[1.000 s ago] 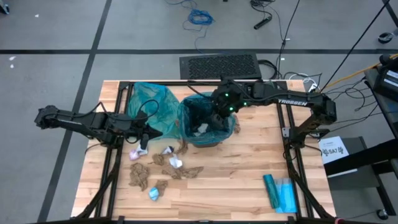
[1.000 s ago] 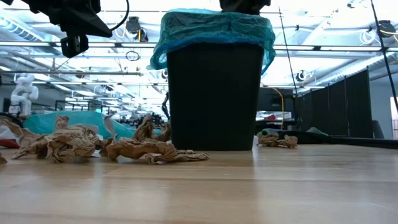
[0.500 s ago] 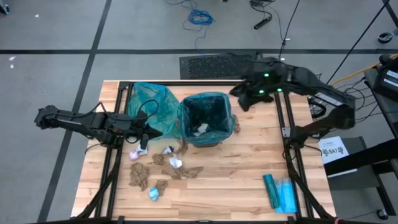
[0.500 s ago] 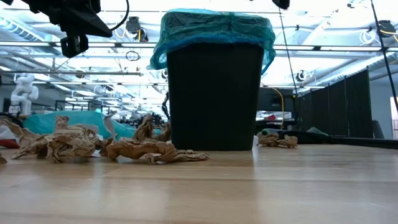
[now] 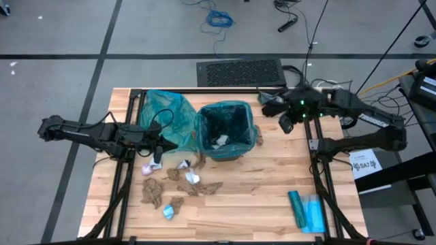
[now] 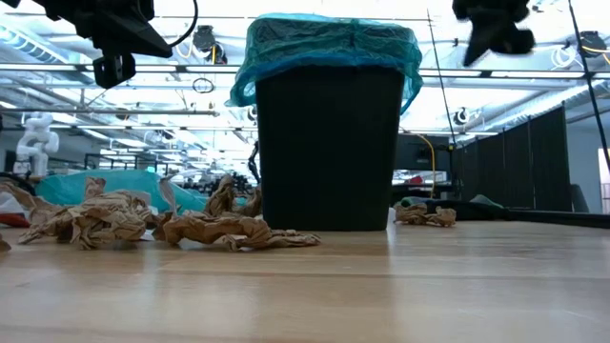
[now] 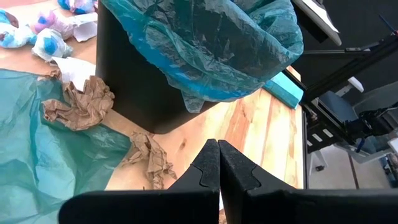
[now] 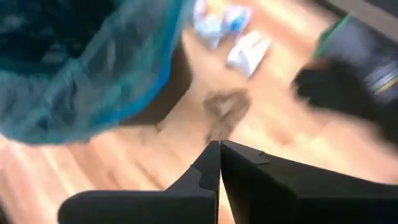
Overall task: Place trash/remove bag and relplace
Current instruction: Put the brown napkin into the trash bin
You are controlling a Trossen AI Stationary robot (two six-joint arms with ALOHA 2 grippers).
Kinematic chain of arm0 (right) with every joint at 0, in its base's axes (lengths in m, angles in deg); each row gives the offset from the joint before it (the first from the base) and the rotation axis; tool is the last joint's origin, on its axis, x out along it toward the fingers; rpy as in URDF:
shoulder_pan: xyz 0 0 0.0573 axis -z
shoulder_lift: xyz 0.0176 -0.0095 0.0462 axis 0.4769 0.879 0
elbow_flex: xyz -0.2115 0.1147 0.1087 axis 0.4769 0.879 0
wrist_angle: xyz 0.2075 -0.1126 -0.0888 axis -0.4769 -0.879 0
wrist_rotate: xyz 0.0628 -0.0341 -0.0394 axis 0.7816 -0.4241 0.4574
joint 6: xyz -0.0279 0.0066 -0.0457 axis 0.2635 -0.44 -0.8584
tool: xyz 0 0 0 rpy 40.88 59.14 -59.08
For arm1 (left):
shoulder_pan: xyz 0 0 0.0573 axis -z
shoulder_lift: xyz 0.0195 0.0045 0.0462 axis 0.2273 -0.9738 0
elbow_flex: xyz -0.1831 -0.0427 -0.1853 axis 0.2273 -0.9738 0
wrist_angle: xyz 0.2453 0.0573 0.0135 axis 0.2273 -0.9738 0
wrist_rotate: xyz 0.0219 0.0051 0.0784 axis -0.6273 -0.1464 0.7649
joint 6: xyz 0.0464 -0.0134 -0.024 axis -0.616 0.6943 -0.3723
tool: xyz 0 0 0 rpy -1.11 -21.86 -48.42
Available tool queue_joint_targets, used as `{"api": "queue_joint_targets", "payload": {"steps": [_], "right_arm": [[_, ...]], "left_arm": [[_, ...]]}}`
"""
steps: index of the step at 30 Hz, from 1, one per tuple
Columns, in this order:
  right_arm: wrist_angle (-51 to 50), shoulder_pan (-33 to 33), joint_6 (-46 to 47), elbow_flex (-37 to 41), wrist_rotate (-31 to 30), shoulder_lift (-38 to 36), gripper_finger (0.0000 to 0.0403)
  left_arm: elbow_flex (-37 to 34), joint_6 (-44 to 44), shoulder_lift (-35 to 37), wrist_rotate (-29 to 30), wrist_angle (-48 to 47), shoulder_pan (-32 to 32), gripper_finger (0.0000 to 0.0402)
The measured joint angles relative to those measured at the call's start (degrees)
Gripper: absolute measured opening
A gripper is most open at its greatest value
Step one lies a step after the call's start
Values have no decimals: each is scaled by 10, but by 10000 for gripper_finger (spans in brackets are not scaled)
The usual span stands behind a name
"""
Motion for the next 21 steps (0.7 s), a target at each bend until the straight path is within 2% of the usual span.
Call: {"api": "queue_joint_targets", "payload": {"steps": [5, 10, 17, 21], "right_arm": [[112, -33, 60, 131, 8, -55, 4], [232, -45, 102, 224, 8, -67, 17], [334, -36, 173, 328, 6, -56, 99], [376, -34, 197, 360, -46, -47, 157]], "left_arm": [[0, 0, 0, 2, 0, 0, 0], [0, 0, 0, 2, 0, 0, 0], [0, 1, 0, 2, 1, 0, 0], [0, 1, 0, 2, 1, 0, 0]]}}
